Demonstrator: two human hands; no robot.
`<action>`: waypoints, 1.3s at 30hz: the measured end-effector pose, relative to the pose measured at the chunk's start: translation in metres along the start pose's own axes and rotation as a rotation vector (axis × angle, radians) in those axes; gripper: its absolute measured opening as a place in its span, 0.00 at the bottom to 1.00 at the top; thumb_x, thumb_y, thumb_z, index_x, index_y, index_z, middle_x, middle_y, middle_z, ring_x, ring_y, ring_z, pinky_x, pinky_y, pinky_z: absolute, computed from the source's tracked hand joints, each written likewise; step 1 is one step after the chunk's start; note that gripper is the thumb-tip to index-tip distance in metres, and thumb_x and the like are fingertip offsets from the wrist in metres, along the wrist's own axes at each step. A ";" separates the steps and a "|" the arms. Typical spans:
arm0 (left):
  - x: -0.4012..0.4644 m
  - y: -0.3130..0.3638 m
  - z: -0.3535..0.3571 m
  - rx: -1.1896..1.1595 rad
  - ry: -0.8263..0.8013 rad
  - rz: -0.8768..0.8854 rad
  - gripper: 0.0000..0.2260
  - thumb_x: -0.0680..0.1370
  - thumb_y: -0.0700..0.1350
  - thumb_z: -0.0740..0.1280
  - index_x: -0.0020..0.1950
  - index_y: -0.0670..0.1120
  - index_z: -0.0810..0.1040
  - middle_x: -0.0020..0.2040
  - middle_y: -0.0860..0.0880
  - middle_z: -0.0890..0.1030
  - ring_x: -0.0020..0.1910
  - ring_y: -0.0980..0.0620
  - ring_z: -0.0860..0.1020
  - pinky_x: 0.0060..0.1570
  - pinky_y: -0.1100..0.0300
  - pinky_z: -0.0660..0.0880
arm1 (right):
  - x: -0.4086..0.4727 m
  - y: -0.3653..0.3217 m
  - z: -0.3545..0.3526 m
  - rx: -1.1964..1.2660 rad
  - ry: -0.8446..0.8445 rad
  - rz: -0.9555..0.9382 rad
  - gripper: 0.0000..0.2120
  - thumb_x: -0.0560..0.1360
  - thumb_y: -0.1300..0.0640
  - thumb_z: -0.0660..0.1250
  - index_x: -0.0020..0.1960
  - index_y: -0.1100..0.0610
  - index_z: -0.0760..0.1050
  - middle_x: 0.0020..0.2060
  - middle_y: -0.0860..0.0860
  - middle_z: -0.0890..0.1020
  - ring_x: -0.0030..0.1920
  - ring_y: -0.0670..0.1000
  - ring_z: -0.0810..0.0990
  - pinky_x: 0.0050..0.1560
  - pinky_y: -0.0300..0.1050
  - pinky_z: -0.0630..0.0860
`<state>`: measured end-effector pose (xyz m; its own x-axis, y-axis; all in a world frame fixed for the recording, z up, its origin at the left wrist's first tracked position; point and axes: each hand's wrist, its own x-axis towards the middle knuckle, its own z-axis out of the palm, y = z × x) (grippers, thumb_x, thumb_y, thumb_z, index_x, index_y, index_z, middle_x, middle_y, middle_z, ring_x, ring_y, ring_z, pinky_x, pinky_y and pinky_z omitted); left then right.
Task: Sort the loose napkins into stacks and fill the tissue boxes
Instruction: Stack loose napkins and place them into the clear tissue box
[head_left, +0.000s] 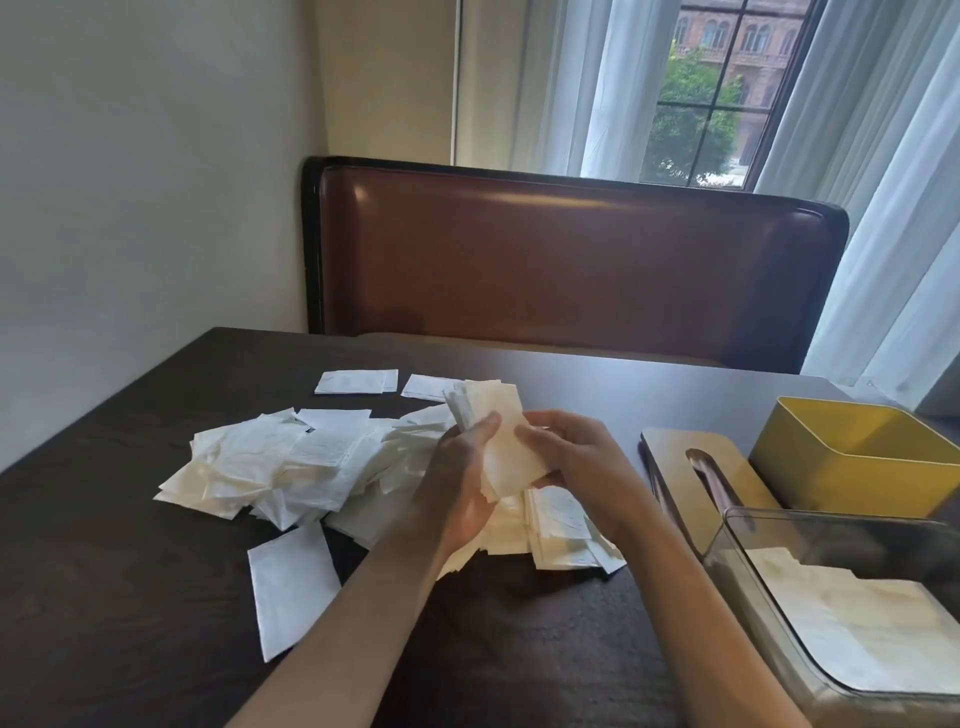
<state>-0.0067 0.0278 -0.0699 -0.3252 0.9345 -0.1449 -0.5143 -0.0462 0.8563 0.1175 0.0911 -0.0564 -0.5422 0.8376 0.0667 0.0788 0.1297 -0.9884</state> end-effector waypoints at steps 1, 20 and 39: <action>0.001 0.000 -0.004 -0.005 0.008 -0.010 0.12 0.85 0.47 0.59 0.63 0.45 0.77 0.56 0.42 0.84 0.53 0.44 0.84 0.45 0.53 0.81 | 0.002 0.003 -0.004 -0.020 0.077 0.002 0.08 0.79 0.59 0.67 0.57 0.56 0.81 0.45 0.50 0.85 0.46 0.51 0.83 0.48 0.46 0.81; -0.001 0.001 -0.035 -0.278 -0.060 -0.096 0.17 0.78 0.51 0.67 0.62 0.42 0.80 0.58 0.38 0.82 0.45 0.42 0.82 0.47 0.48 0.82 | 0.020 0.025 -0.029 -0.265 0.342 -0.300 0.07 0.72 0.61 0.76 0.48 0.53 0.83 0.43 0.48 0.85 0.44 0.49 0.84 0.45 0.47 0.83; -0.010 -0.001 -0.037 -0.253 -0.338 -0.206 0.20 0.80 0.53 0.65 0.64 0.40 0.79 0.56 0.36 0.81 0.47 0.39 0.83 0.47 0.47 0.82 | 0.026 -0.008 0.014 -0.246 0.072 -0.269 0.06 0.77 0.60 0.69 0.48 0.52 0.84 0.43 0.45 0.85 0.40 0.41 0.83 0.35 0.34 0.78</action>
<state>-0.0324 0.0054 -0.0872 0.0589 0.9938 -0.0941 -0.7321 0.1071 0.6727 0.0907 0.1042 -0.0483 -0.5110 0.7903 0.3381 0.1451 0.4670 -0.8723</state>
